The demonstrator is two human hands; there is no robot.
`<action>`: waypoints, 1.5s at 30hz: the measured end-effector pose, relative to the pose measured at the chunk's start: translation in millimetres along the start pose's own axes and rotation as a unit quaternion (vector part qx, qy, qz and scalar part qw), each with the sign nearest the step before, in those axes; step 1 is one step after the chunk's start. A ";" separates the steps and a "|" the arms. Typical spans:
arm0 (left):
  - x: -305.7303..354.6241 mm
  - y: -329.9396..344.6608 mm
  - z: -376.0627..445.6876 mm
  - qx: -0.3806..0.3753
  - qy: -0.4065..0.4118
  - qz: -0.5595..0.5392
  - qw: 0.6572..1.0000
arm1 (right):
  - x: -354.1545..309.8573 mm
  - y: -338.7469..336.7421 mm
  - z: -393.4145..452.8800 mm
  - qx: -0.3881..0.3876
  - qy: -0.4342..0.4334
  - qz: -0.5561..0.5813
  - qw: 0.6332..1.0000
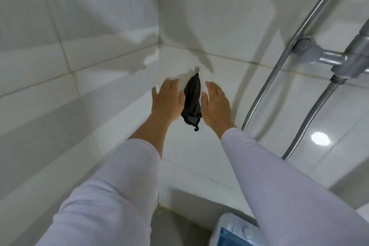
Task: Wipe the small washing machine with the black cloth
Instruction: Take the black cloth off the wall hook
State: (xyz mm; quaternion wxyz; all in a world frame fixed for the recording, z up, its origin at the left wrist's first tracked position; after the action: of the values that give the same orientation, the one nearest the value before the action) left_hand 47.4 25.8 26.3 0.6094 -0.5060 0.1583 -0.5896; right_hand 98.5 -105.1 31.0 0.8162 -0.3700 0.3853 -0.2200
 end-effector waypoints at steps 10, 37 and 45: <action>-27.8 55.1 43.1 -0.090 -0.128 -0.188 0.970 | 34.3 43.9 40.5 -0.017 0.150 0.130 0.980; -21.6 -46.2 75.1 0.001 -0.038 -0.087 0.995 | 12.8 -60.2 56.9 -0.014 0.034 0.075 0.997; 11.8 -46.6 35.3 -0.122 -0.102 -0.099 0.982 | 24.5 -91.1 27.0 -0.102 0.083 -0.004 0.991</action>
State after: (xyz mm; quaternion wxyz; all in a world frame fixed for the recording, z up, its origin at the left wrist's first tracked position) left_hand 52.2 40.2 83.9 0.4949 -0.6470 0.1155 -0.5685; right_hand 127.9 -166.5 101.7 0.7385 -0.4331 0.4710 -0.2126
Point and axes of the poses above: each hand's wrist, its own z-axis towards the middle knuckle, its own y-axis out of the palm, x = y × z, the point moved 6 cm from there along z, towards the middle knuckle, and after that the axes turned 2 degrees about -z, right-handed, at the moved point
